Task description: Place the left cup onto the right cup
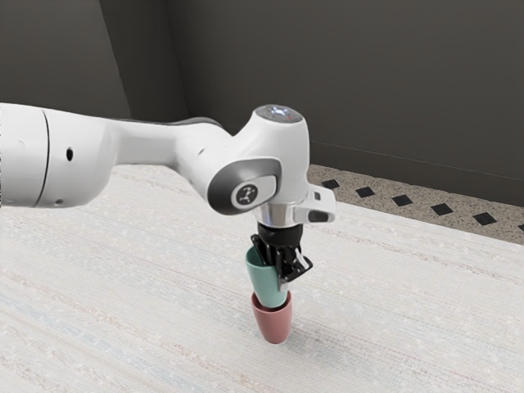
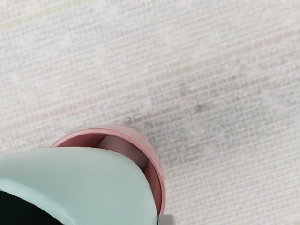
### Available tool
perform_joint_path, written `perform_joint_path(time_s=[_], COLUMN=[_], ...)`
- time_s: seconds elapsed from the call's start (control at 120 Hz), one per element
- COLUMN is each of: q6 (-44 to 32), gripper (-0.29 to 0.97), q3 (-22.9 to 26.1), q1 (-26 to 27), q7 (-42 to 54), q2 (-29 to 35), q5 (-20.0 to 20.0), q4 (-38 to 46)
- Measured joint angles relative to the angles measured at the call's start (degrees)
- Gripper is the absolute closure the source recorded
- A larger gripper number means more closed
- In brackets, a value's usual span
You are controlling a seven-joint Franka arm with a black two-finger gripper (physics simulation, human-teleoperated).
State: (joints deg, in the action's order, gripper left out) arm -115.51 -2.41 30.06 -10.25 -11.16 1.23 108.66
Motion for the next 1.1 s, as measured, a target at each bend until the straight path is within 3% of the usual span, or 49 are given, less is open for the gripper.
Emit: perform_joint_path(time_s=[0.492,0.792,1.1], q6=[-1.52,-1.41,-1.0], gripper=[0.78,0.26,0.08], q3=[0.0,-0.05,-0.05], q1=[-0.09,-0.23,-0.39], q7=[-0.95,-1.02,-1.05], q2=[-0.97,-0.9,-0.74], q5=[-0.04,-0.57,-0.7], q4=[0.28,0.5,0.52])
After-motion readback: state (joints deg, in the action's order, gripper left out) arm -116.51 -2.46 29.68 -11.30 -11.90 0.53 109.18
